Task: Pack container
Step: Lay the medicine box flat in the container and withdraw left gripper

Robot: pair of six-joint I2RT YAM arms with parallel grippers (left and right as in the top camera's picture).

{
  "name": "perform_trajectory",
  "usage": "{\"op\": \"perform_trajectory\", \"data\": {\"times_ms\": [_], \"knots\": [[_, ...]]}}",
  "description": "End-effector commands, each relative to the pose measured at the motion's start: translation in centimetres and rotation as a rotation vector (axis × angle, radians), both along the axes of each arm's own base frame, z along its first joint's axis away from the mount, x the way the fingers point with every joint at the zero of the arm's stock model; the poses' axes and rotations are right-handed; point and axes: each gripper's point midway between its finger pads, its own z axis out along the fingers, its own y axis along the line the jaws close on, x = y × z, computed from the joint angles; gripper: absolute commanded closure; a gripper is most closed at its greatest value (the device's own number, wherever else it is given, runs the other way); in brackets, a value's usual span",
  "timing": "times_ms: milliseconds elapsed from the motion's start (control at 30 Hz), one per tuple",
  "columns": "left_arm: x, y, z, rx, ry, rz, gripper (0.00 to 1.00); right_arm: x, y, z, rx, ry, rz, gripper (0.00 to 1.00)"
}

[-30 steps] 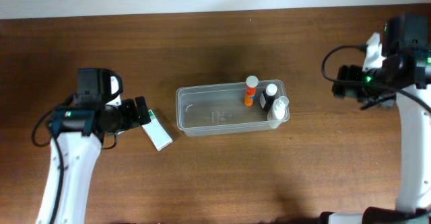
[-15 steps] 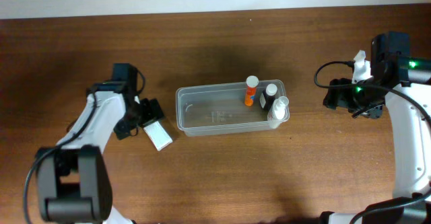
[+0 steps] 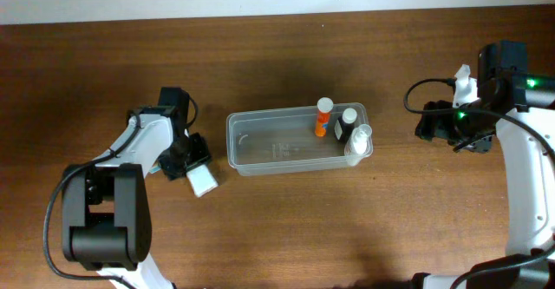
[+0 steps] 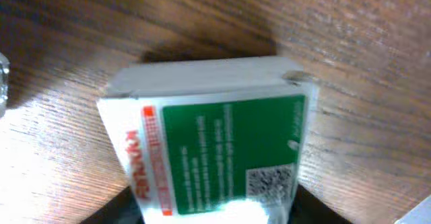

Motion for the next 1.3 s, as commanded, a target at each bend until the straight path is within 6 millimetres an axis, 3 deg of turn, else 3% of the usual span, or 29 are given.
{"op": "perform_trajectory", "data": {"times_ms": [0,200,400,500,567,700,833,933,1267], "knots": [[-0.7,-0.2,-0.6,-0.009,0.035,0.003,0.5,-0.1,0.2,-0.1,0.014,0.002,0.004,0.25],[0.1,-0.2,1.8,-0.006,0.021,-0.006,0.51,-0.1,0.2,-0.1,0.014,0.005,0.004,0.25],[3.6,-1.2,9.0,-0.015,-0.159,-0.101,0.5,-0.1,0.2,-0.1,0.014,0.005,0.004,0.25],[5.1,-3.4,13.6,-0.017,-0.308,-0.238,0.51,-0.1,0.2,-0.1,0.013,0.005,0.004,0.25],[5.6,-5.9,16.6,-0.012,-0.424,-0.407,0.51,-0.1,0.2,-0.1,0.013,0.004,0.004,0.25],[5.0,-11.3,19.6,0.006,-0.569,-0.755,0.55,-0.1,0.2,-0.1,0.013,0.001,0.004,0.25],[3.1,-16.7,18.9,0.014,-0.591,-1.079,0.58,-0.1,0.2,-0.1,0.012,0.002,0.004,0.25],[1.8,-19.5,16.6,0.013,-0.547,-1.236,0.58,-0.1,0.2,-0.1,0.013,0.002,0.004,0.25],[2.1,-19.9,8.0,0.085,-0.325,-1.284,0.57,-0.1,0.2,-0.1,0.013,0.002,0.004,0.25]]}}
